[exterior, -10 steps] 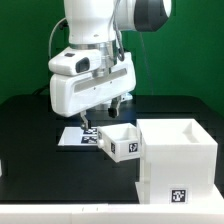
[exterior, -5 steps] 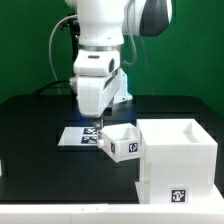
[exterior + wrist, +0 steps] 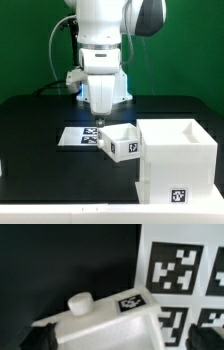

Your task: Assemble drawer

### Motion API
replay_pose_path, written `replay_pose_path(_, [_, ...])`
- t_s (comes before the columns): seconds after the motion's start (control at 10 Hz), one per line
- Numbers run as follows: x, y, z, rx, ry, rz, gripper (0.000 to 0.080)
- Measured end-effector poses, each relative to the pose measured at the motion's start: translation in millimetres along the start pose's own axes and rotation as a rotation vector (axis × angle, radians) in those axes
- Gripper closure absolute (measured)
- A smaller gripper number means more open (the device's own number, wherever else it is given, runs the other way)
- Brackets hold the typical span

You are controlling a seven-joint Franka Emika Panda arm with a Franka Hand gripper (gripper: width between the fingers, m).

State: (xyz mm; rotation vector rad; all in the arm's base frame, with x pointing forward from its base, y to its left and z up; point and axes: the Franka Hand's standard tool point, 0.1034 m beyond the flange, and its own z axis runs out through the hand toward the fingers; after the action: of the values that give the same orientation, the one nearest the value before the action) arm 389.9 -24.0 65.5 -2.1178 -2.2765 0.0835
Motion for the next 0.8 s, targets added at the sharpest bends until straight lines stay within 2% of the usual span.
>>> replay_pose_path(0.1, [1.4,-10.3,6.3,-0.014,-0.008,-0.124,0.015])
replay_pose_path(0.2, [5.2,-22.1,13.3,0.0,-0.008,-0.231,0.015])
replay_pose_path(0.3, [8.9,-26.8,17.7,0.007,-0.008,-0.325,0.015])
replay_pose_path(0.6, [10.3,-33.1,30.2,0.045,-0.029,-0.463,0.015])
replay_pose_path(0.8, [7.3,-38.7,41.2,0.073,-0.036,-0.444,0.015])
